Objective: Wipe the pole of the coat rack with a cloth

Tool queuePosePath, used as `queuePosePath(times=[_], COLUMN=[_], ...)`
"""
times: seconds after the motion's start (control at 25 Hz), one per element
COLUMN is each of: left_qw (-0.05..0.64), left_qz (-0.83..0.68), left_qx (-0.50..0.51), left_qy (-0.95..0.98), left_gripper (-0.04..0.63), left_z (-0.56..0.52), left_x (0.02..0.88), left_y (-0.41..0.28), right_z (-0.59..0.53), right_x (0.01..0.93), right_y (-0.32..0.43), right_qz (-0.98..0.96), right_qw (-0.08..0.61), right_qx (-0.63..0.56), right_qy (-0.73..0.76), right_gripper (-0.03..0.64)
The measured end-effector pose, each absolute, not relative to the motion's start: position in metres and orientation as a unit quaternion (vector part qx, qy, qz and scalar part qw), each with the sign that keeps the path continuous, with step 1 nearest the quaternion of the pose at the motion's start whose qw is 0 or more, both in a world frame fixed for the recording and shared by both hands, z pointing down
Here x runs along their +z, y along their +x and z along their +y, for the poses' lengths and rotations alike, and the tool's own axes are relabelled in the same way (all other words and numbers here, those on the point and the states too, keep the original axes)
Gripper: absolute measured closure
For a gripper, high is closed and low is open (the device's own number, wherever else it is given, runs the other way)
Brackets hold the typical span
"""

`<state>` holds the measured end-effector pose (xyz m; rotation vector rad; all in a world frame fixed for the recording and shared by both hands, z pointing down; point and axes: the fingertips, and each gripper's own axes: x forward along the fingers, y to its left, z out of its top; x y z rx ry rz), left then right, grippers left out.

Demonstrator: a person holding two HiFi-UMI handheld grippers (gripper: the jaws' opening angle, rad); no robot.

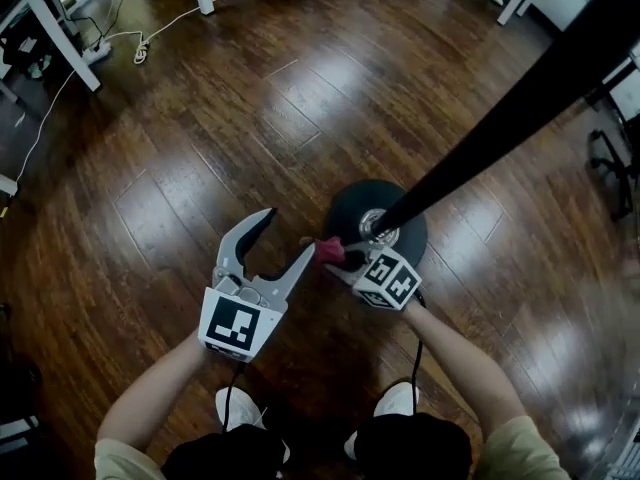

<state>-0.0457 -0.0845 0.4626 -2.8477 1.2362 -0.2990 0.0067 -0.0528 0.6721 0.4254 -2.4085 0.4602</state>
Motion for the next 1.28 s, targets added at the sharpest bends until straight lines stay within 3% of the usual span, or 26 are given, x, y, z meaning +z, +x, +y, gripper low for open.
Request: queuePosePath(times=[0.2, 0.36, 0.88, 1.08, 1.28], left_qw=[0.048, 0.021, 0.011, -0.008, 0.030], left_qz=[0.464, 0.501, 0.381, 0.390, 0.392], left_qx=[-0.093, -0.075, -0.057, -0.017, 0.017], left_qy=[-0.880, -0.862, -0.923, -0.920, -0.919], left_gripper=[0.293, 0.293, 0.298, 0.299, 0.299], left_z=[-0.104, -0.084, 0.012, 0.041, 0.055], left_x=[0.351, 0.255, -0.146, -0.263, -0.343], left_y=[-0.075, -0.101, -0.045, -0.034, 0.002], right_z=[-0.023, -0.004, 0.072, 0.105, 0.115], right_x=[0.508, 0.366, -0.104, -0.228, -0.299], right_y=[0.001, -0.003, 0.073, 0.130, 0.175], right_qz=[-0.942, -0.943, -0.869, -0.819, -0.778], right_qw=[0.268, 0.249, 0.115, 0.061, 0.026], right_qx=[0.131, 0.088, 0.073, 0.031, 0.013], right_qy=[0.157, 0.201, 0.475, 0.570, 0.628], right_gripper=[0.565, 0.565, 0.565, 0.565, 0.565])
